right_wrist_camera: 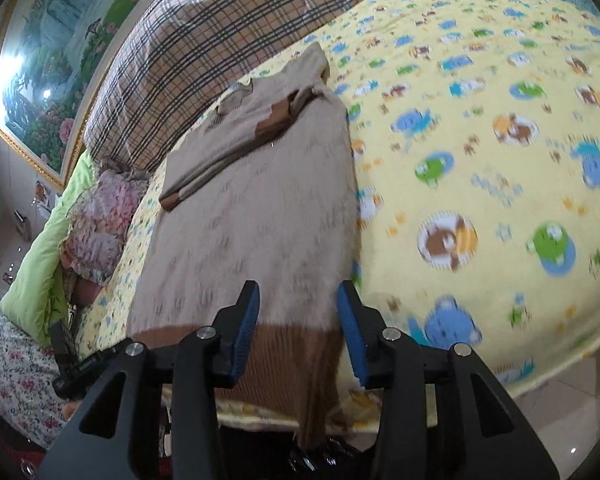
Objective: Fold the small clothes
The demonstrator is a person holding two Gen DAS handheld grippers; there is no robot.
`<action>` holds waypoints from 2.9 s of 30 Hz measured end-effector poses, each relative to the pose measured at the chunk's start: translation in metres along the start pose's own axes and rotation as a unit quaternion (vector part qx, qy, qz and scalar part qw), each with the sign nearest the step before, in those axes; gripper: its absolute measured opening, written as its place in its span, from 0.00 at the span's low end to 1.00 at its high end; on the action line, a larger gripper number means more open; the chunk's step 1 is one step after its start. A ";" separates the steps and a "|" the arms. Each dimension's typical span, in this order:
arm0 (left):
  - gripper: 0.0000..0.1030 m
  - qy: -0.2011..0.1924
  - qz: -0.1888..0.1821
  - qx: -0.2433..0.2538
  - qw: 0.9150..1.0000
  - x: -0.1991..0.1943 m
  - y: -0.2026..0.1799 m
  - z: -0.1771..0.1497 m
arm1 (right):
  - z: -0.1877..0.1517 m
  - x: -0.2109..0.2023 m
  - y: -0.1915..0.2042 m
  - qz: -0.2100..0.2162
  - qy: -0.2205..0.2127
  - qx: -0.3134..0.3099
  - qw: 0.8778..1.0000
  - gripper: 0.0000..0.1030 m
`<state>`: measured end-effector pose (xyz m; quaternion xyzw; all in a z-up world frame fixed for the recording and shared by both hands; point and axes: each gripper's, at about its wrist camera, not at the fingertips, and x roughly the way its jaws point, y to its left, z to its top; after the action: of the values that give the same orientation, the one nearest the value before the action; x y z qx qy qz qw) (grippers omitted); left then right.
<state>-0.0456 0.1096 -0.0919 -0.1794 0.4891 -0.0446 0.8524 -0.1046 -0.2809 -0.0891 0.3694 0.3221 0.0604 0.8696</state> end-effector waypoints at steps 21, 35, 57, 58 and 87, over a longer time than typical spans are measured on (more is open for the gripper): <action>0.42 0.043 -0.108 -0.050 0.992 0.012 0.020 0.017 | -0.028 0.025 -0.002 0.063 0.062 -0.031 0.996 0.29; 0.11 0.041 -0.098 -0.003 0.994 0.016 0.010 0.021 | -0.027 0.035 -0.009 0.082 0.057 -0.017 0.995 0.09; 0.05 -0.097 -0.162 0.018 0.982 0.009 -0.059 0.165 | 0.120 0.048 0.055 0.212 -0.069 -0.061 0.973 0.08; 0.05 -0.104 -0.160 0.018 0.981 0.012 -0.061 0.178 | 0.131 0.053 0.056 0.209 -0.075 -0.060 0.973 0.08; 0.06 -0.113 -0.064 -0.015 0.991 0.210 -0.064 0.395 | 0.324 0.265 0.003 0.037 -0.070 0.005 0.997 0.08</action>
<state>0.4050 0.1003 -0.0610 -0.2269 0.3775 -0.0710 0.8950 0.3000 -0.3834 -0.0552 0.3884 0.2467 0.0653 0.8854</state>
